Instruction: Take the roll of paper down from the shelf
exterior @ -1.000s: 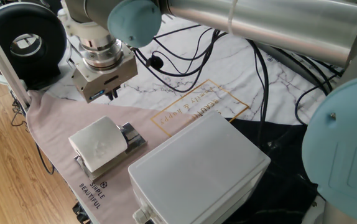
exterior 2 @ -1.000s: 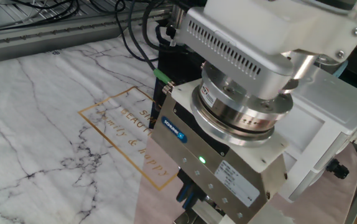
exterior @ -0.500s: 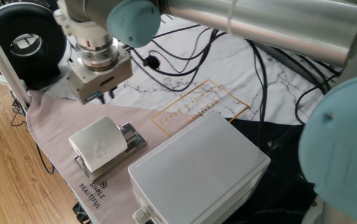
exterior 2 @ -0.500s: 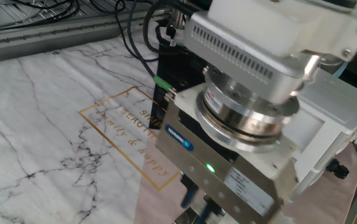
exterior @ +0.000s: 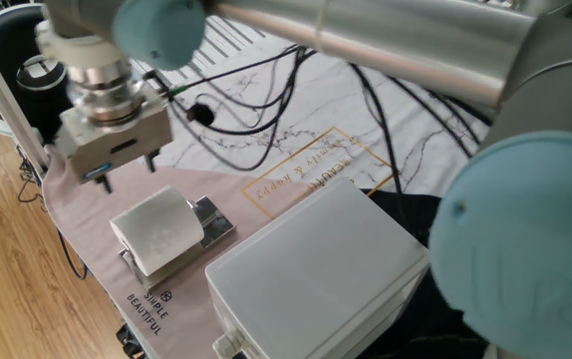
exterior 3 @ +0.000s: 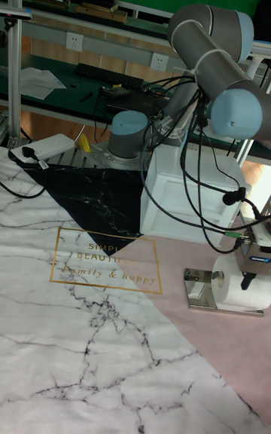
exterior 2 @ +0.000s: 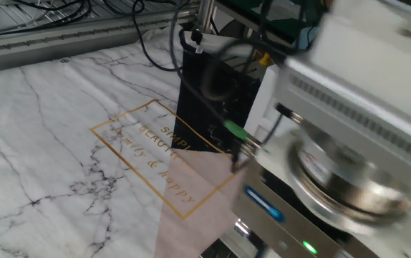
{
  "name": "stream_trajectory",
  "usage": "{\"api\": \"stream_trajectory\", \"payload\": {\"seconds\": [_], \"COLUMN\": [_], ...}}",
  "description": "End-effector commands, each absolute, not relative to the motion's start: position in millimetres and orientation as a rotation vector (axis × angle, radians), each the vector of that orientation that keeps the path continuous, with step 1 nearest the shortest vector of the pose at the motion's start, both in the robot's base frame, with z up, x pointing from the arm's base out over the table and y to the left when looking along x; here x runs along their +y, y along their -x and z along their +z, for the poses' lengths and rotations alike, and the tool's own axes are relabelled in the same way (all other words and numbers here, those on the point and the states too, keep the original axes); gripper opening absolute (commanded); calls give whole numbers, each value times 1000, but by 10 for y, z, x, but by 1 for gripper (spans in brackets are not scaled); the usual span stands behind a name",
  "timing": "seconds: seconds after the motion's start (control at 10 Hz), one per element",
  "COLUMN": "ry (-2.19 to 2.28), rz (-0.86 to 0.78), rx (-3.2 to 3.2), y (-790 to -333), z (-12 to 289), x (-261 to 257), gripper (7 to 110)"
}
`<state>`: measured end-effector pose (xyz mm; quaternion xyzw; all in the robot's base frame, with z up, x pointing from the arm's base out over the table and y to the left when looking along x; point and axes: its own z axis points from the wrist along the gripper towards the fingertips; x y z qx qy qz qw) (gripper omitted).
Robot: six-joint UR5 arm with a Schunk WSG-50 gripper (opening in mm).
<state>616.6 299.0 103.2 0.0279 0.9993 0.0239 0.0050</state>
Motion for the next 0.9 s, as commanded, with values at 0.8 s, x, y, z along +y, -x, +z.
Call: {"api": "stream_trajectory", "payload": {"seconds": [0.8], "ry": [-173], "rz": [-34], "rx": [3238], "y": [-5860], "z": [1000], "x": [2754], "gripper": [107]}}
